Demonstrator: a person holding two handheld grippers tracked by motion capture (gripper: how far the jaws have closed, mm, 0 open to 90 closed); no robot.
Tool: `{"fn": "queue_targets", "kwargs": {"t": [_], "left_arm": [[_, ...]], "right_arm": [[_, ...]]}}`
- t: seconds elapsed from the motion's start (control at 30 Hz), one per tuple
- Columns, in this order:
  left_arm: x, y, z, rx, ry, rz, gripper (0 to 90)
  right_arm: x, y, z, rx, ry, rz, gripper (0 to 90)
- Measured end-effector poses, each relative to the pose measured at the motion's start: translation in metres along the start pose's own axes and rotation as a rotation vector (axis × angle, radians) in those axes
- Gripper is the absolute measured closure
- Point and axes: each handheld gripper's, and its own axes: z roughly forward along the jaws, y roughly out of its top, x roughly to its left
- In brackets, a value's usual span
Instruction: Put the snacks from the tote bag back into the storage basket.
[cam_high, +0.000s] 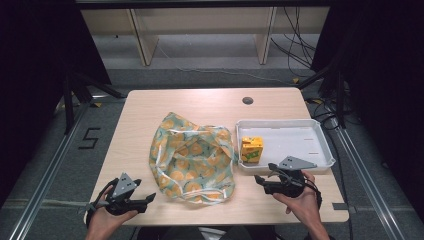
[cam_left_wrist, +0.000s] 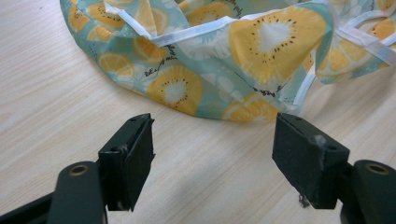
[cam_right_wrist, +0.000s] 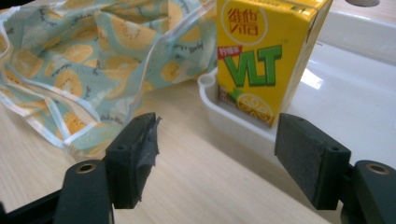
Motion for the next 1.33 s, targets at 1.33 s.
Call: {"fn": "queue_targets", "kwargs": {"t": [1.33], "left_arm": [[-0.022,-0.004,0.000,0.006,-0.031,0.004,23.6]], "right_arm": [[0.019,-0.045,-0.005,0.133,0.044,-0.055,23.1]]}}
